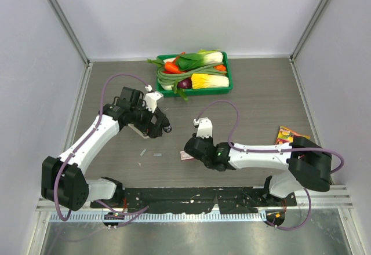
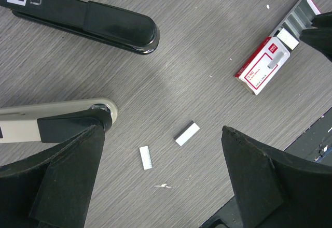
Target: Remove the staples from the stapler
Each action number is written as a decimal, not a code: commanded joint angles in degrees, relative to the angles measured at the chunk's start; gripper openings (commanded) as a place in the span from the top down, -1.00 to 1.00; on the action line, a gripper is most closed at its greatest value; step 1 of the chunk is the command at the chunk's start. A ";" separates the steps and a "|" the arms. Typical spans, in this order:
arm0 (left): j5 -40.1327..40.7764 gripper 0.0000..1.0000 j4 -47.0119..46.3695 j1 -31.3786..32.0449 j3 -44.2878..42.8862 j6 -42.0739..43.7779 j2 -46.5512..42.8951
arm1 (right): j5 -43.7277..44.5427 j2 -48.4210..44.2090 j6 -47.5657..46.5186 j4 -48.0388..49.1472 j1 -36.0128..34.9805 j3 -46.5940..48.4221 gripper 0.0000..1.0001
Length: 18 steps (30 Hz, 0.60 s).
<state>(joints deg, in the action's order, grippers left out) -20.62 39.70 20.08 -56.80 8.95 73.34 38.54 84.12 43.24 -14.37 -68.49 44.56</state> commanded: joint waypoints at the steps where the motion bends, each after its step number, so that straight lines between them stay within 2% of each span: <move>1: -1.26 -0.99 -1.03 -0.39 -0.07 -0.69 -1.18 | 3.20 -1.59 0.79 0.22 0.55 1.41 0.50; 7: -1.35 -1.00 -0.94 -0.39 -0.07 -0.60 -1.18 | 1.45 1.66 -1.93 2.24 2.74 2.73 0.65; 12: -1.26 -1.00 -0.77 -0.30 -0.07 -0.60 -1.09 | -1.27 4.03 -4.83 5.22 5.82 3.78 0.70; 18: -1.26 -0.99 -0.86 -0.30 -0.16 -0.51 -0.48 | -3.12 6.59 -5.89 6.02 6.00 4.66 0.75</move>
<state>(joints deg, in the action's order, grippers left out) -20.71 39.72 20.08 -56.80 8.95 73.34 36.32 89.97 38.83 -11.09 -62.24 46.96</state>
